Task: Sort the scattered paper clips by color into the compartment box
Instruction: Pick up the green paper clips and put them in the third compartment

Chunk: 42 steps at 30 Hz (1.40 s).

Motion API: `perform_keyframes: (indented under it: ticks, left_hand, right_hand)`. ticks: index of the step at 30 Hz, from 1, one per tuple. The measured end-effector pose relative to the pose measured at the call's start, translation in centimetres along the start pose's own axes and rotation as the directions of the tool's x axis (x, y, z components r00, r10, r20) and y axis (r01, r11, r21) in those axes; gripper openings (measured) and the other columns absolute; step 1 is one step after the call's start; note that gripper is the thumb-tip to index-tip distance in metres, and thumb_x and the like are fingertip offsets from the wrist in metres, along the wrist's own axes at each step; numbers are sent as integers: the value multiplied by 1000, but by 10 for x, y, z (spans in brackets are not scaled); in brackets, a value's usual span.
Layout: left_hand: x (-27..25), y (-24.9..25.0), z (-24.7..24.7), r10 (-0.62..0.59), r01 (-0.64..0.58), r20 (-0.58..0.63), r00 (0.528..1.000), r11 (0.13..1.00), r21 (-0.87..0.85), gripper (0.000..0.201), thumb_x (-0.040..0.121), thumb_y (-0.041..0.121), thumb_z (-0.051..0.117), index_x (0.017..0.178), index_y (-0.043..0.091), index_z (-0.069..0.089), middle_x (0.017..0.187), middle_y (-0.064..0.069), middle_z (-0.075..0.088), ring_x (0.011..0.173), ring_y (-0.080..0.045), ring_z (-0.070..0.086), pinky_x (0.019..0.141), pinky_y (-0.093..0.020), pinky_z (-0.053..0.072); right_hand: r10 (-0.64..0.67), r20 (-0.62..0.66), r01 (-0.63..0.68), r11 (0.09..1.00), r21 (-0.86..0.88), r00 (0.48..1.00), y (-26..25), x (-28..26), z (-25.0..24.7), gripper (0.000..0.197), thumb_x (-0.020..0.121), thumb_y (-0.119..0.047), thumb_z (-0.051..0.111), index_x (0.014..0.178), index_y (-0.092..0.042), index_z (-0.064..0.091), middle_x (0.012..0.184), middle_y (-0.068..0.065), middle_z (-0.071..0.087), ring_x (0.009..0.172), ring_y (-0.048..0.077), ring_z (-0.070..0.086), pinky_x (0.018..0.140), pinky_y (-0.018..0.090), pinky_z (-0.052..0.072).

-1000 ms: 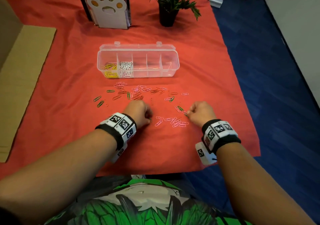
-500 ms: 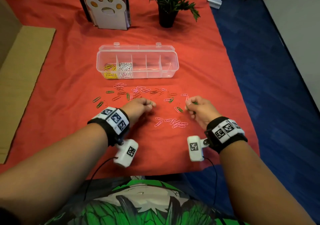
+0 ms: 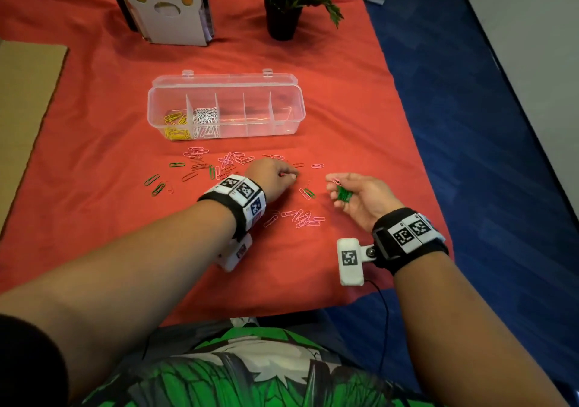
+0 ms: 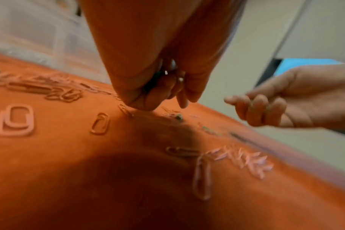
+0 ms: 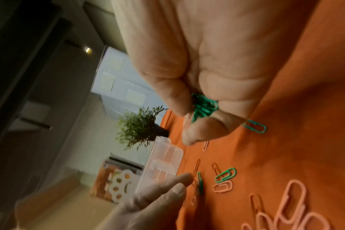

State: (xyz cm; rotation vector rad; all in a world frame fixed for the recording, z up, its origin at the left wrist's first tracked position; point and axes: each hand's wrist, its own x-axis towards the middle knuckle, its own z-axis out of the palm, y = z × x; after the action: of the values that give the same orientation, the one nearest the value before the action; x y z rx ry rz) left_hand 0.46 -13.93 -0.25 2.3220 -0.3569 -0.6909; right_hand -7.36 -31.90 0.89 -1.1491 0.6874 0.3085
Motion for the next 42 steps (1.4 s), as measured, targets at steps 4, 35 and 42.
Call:
perform_keyframes:
  ticks: [4, 35, 42]
  left_hand:
    - [3, -4, 2, 76, -73, -6, 997, 973, 218, 28, 86, 24, 56, 111, 22, 67, 116, -4, 68, 110, -22, 60, 96, -27, 45]
    - [6, -11, 1, 151, -119, -29, 988, 869, 481, 23, 88, 21, 50, 99, 6, 64, 106, -15, 59, 99, -33, 57, 86, -38, 47]
    - [0, -7, -13, -256, 225, -22, 967, 885, -407, 16, 85, 15, 47, 75, 11, 58, 67, -7, 56, 63, -24, 51, 58, -26, 42]
  right_hand:
    - [-64, -55, 37, 917, -397, 996, 3, 8, 3, 25, 94, -3, 42, 108, -8, 62, 66, 0, 53, 38, -1, 38, 36, 13, 26]
    - [-348, -53, -107, -137, -985, 936, 20, 19, 13, 32, 86, -15, 48, 112, 1, 54, 117, 18, 53, 108, 36, 56, 91, 40, 47]
    - [-227, -75, -21, 228, -973, 971, 7, 23, 19, 13, 90, -17, 47, 90, -9, 57, 95, 17, 63, 91, 29, 58, 77, 33, 42]
